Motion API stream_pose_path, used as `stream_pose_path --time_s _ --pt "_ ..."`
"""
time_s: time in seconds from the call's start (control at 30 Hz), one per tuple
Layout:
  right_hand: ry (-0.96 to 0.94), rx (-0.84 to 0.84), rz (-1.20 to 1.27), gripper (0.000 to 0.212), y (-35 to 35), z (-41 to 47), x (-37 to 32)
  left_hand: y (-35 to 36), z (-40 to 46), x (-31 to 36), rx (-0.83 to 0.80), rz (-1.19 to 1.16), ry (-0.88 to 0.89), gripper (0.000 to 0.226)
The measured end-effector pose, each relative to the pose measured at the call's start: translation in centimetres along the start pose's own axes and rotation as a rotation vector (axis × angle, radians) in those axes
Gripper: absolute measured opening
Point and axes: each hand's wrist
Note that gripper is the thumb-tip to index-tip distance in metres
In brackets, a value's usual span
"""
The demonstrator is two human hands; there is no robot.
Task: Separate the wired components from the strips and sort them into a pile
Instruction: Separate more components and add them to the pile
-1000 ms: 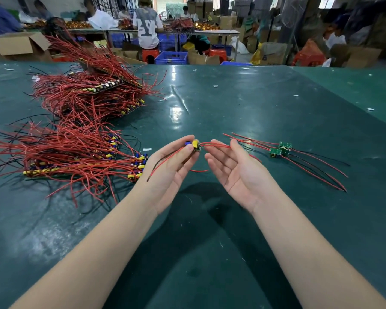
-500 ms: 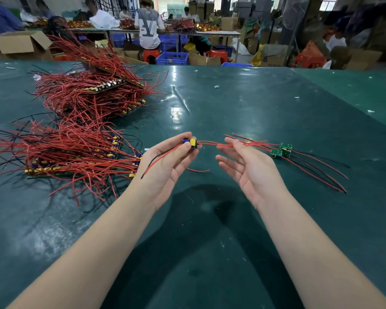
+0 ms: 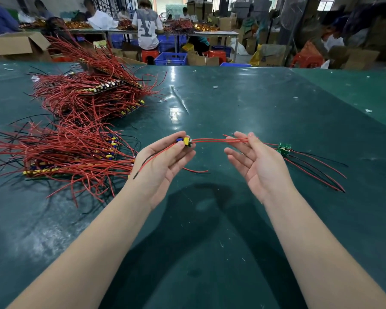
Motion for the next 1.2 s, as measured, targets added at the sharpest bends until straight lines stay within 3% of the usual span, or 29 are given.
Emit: stream_pose_path --time_s 0.23,0.37,0.5,0.63,0.73,0.9,1.07,1.2 --pt "-0.151 0.095 -0.289 0.027 -0.2 0.2 0.2 0.2 -0.3 0.2 -0.024 0.11 0.027 0.019" --pt "-0.2 0.132 -0.294 0.026 -0.2 0.1 0.3 0.3 -0.3 0.2 -0.008 0.122 0.041 0.019" --pt "0.004 0.018 0.053 0.021 0.5 -0.2 0.3 0.4 -0.2 0.2 0.01 0.064 0.04 0.019" --pt "0.127 -0.162 0.074 0.048 1.4 -0.6 1.3 1.1 -0.5 -0.3 -0.023 0.076 0.029 0.021" --pt "0.045 -0.209 -0.019 0.027 1.5 -0.8 2.0 1.4 -0.7 -0.8 -0.047 0.081 0.036 0.023" --pt "-0.051 -0.17 -0.133 0.011 1.0 -0.7 2.1 1.3 -0.9 -1.0 -0.051 0.204 0.082 0.022" --pt "-0.126 -0.133 -0.268 0.01 0.9 -0.7 2.2 1.1 -0.8 -1.1 -0.033 0.289 0.117 0.021" --pt "-0.067 -0.105 -0.186 0.022 1.4 -0.8 1.7 0.8 -0.6 -0.9 -0.035 0.282 0.105 0.02"
Point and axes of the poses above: each hand's wrist, its own z-axis towards the middle knuckle, its own y-axis out of the palm, x = y × z, and after that the axes turned 9 degrees about z, right-handed
